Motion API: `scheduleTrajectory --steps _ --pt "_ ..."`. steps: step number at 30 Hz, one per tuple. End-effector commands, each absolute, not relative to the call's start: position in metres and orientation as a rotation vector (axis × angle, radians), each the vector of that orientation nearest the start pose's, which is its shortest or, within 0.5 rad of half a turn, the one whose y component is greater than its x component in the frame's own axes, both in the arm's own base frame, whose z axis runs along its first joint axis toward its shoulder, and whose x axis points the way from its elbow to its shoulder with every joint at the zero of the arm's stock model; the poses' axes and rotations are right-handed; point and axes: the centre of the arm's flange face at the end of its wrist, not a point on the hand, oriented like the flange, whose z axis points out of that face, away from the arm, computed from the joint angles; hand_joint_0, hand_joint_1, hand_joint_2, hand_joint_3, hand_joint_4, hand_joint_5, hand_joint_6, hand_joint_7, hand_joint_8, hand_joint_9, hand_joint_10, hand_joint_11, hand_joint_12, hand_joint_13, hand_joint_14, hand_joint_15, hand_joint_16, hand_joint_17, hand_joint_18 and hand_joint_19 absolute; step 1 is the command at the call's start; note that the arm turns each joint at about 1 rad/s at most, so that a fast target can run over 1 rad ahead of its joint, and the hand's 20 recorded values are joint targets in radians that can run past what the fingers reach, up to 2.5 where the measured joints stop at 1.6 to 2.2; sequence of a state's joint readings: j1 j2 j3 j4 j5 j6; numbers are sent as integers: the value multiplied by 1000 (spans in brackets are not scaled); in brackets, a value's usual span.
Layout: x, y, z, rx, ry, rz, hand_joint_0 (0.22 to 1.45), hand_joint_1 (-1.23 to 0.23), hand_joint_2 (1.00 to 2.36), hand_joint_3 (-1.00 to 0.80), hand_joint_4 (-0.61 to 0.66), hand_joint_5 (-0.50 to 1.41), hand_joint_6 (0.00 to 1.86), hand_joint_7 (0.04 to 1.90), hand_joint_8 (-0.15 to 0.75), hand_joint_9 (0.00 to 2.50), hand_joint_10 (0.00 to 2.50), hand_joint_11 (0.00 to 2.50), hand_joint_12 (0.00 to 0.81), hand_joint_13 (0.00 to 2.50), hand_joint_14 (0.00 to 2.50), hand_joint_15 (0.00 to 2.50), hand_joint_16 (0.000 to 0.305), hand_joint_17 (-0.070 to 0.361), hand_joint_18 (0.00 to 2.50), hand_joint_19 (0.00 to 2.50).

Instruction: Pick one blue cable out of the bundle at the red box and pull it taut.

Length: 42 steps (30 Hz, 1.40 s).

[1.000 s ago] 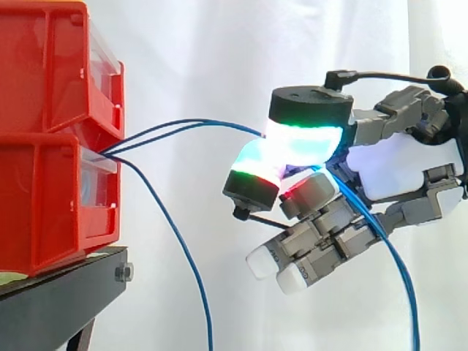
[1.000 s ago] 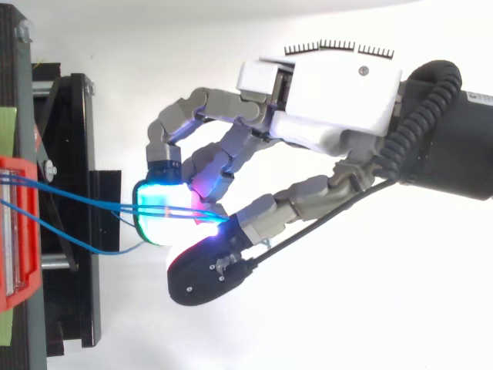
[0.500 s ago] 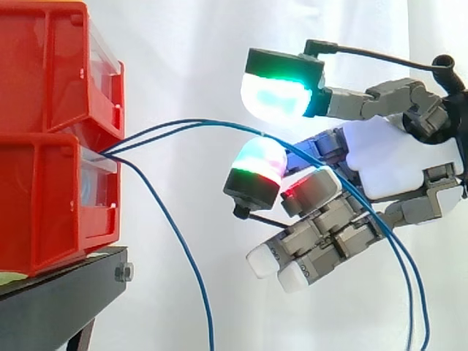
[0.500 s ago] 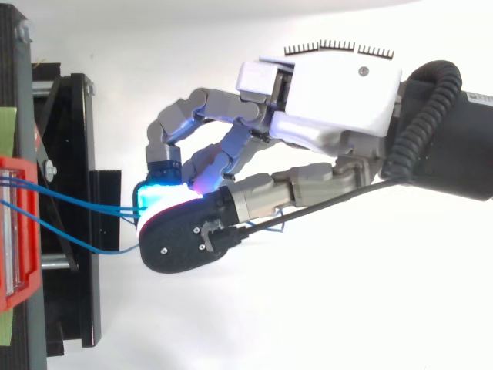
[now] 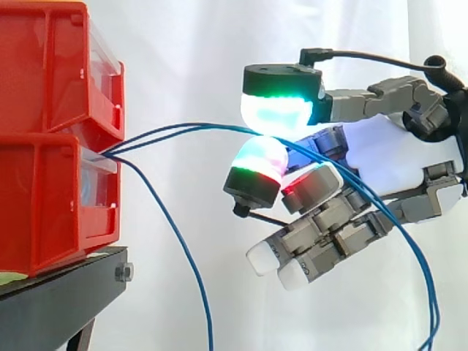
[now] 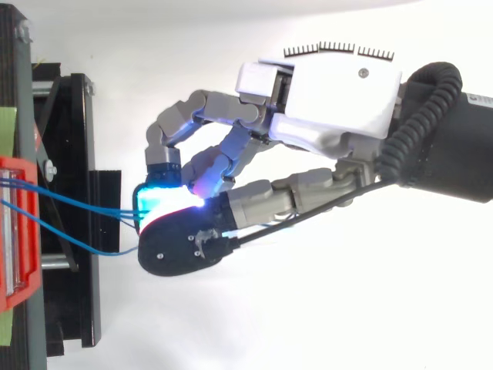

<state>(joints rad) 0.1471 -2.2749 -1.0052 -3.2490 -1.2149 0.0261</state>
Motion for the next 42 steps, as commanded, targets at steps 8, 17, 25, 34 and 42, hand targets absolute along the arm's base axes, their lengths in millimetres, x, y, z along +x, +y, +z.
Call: scheduleTrajectory --steps 8,17,25,34,42 --pt "747 -59 315 1440 1230 908 642 -917 1000 -500 77 -157 884 1057 270 1088 17 1366 334 644 17 387 51 114 527 313" --pt "747 -59 315 1440 1230 908 493 -518 1000 -500 77 -142 866 1065 303 1175 14 1344 364 668 17 398 56 127 524 355" --pt "747 -59 315 1440 1230 908 594 -617 1011 -305 82 -143 860 1165 286 1180 16 1375 343 669 16 417 51 116 490 386" --pt "747 -59 315 1440 1230 908 618 -800 1017 -120 81 -146 889 1146 302 1181 13 1397 354 710 16 411 55 123 565 352" --pt "747 -59 315 1440 1230 908 693 -874 1020 -140 -58 -167 924 1143 275 1126 15 1401 336 697 16 406 51 114 570 328"
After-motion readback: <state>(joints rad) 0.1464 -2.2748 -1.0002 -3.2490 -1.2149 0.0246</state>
